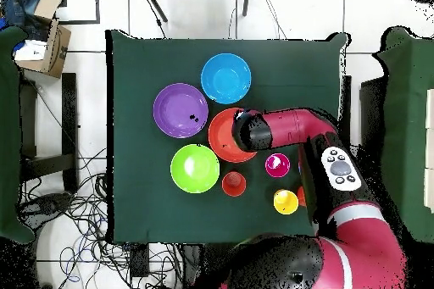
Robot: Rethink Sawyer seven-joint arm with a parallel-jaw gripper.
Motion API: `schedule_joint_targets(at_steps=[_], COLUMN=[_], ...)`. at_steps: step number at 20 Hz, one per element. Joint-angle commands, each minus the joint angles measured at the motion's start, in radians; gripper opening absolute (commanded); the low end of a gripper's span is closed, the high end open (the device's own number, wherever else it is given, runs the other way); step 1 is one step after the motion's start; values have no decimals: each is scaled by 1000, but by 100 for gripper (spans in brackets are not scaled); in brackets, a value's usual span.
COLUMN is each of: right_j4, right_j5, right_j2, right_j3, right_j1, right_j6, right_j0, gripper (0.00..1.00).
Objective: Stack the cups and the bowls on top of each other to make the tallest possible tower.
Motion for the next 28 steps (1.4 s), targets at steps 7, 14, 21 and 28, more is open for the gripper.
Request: schedule_joint_targets(at_steps=[7,14,21,28], right_j4=[-97,-4,41,49], right_j5=[-64,-2,59,67], right_j2=[8,157,254,319], right_j3=[-80,96,193,236], right_j1=[89,-33,-111,-130], right_j6=[-71,-164,-192,-202], right_j0=[29,-59,-118,-156], gripper=[100,100,100,100])
